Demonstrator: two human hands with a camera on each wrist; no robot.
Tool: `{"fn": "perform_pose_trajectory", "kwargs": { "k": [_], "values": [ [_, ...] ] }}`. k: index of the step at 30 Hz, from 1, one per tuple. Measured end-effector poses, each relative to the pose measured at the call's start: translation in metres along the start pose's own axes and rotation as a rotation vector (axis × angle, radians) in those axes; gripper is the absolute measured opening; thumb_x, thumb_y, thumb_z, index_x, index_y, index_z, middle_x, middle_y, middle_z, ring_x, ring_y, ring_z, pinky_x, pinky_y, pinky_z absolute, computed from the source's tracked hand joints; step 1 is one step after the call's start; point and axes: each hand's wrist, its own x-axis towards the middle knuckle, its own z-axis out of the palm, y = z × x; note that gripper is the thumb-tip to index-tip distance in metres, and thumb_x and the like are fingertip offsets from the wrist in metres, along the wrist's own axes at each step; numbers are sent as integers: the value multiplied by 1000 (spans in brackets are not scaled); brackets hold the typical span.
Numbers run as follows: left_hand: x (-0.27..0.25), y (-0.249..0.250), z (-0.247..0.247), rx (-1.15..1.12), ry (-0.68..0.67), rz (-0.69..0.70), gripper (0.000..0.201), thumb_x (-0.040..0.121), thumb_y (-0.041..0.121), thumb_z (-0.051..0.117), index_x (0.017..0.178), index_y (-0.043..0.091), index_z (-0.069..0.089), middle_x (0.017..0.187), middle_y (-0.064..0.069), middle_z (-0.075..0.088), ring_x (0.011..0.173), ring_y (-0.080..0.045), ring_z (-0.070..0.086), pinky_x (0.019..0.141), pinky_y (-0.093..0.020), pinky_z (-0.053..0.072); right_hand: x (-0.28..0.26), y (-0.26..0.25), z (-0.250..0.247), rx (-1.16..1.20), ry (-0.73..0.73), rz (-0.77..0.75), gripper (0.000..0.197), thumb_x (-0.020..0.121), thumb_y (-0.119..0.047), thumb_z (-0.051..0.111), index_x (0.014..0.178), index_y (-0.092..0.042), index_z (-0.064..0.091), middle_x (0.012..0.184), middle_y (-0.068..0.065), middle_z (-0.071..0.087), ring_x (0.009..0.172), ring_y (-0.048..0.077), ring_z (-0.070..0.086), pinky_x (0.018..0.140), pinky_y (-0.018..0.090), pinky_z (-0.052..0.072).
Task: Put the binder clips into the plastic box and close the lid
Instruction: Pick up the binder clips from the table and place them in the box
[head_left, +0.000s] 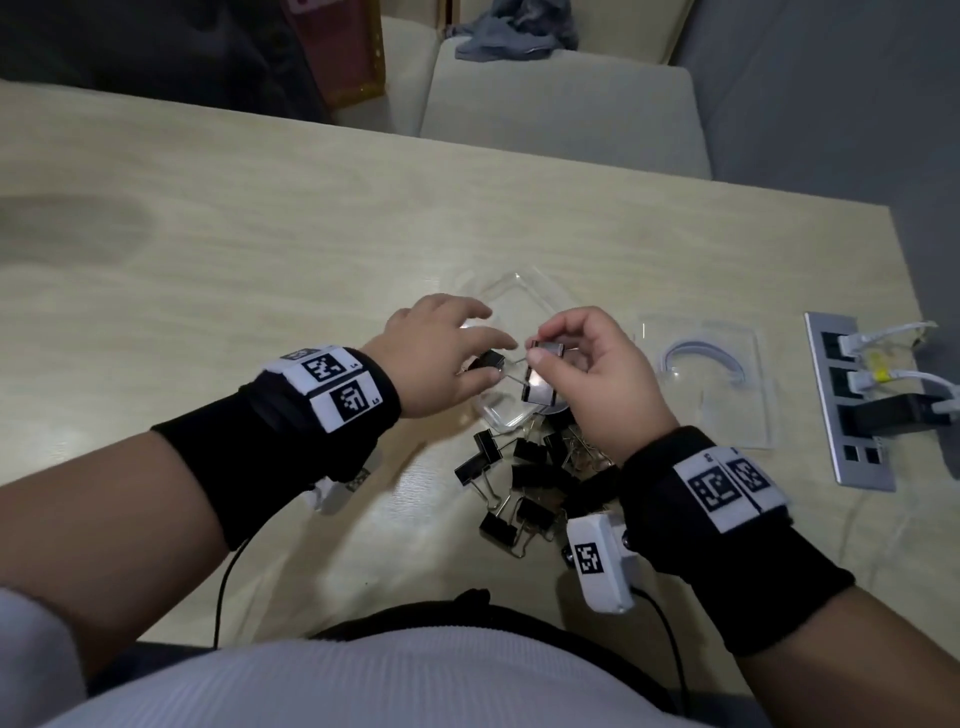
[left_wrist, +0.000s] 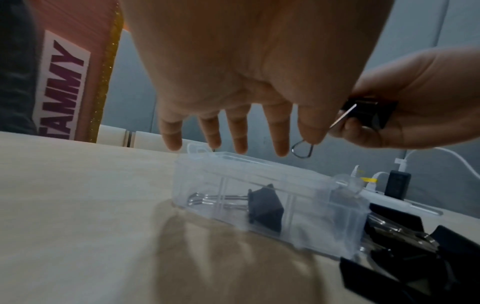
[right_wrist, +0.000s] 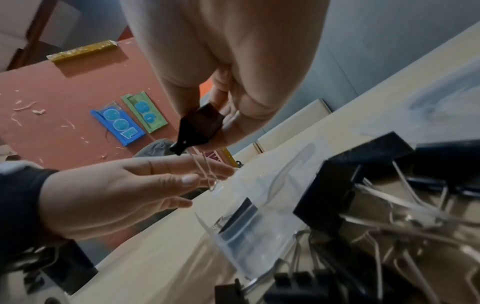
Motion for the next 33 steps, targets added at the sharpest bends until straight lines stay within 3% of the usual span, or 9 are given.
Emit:
{"fn": "perform_pose_trajectory", "kwargs": {
  "k": [3, 6, 10, 13, 18, 21, 26, 29, 33],
  "values": [
    [5, -6, -4, -83, -116, 64, 40, 82, 61, 45, 117, 46, 58, 142, 14, 44, 141, -21, 20, 112, -52, 23, 6, 4, 5, 53, -15, 37, 17, 86, -8, 68, 91, -21, 59, 104, 12, 70, 81, 14, 64, 77, 26, 53],
    [10, -14, -10, -257, -98, 87, 27, 72, 68, 39, 81, 50, 56, 115, 19, 61, 135, -19, 32, 111, -46, 27, 10, 11, 6, 3, 16, 37, 16, 85, -11, 69, 89, -23, 59, 93, 8, 69, 69, 6, 59, 66, 22, 51],
    [19, -18, -16, -112, -47, 14, 22, 85, 50, 57, 83, 29, 63, 75, 18, 54, 108, -22, 46, 96, -47, 41, 12, 20, 7, -235, 83, 7, 11, 85, -24, 68, 88, -30, 59, 78, -10, 61, 51, 0, 48, 57, 19, 42],
    [24, -14, -19, -8, -64, -57, 28, 86, 51, 56, 87, 24, 64, 87, 8, 63, 108, -24, 45, 91, -43, 42, 13, 19, 11, -442, 80, -53, 7, 87, -27, 64, 91, -24, 58, 78, -12, 59, 62, 0, 54, 60, 19, 42],
    [33, -10, -20, 262, -201, -61, 32, 88, 53, 50, 96, 27, 67, 106, 0, 61, 114, -29, 43, 93, -43, 39, 13, 24, 13, -863, -55, -96, 17, 91, -29, 53, 96, -20, 67, 101, 0, 63, 104, 24, 51, 84, 34, 42],
    [37, -7, -15, 349, -185, -24, 27, 86, 51, 55, 97, 29, 66, 107, -1, 59, 112, -29, 42, 94, -45, 38, 7, 24, 10, -813, -22, -88, 15, 90, -25, 53, 93, -18, 66, 102, 3, 60, 101, 24, 51, 85, 36, 44],
    [37, -5, -3, 324, -97, -20, 30, 83, 51, 59, 102, 28, 61, 109, -2, 59, 110, -28, 43, 93, -45, 35, -13, 22, -9, -806, -24, -58, 6, 88, -23, 55, 84, -21, 60, 88, -3, 54, 82, 17, 54, 72, 33, 47],
    [28, -4, -2, 305, 16, -20, 38, 84, 53, 56, 110, 25, 58, 113, -3, 57, 110, -29, 45, 95, -45, 34, -29, 29, -23, -975, -109, -20, 6, 86, -25, 57, 87, -22, 62, 91, -3, 54, 85, 18, 54, 73, 36, 50],
    [4, 10, 2, 255, 142, 151, 32, 87, 43, 49, 104, 20, 60, 104, -5, 58, 100, -30, 49, 87, -43, 37, -41, 41, -43, -1011, -27, 51, 17, 86, -31, 59, 100, -22, 60, 102, 1, 53, 97, 25, 54, 79, 42, 51]
  ]
}}
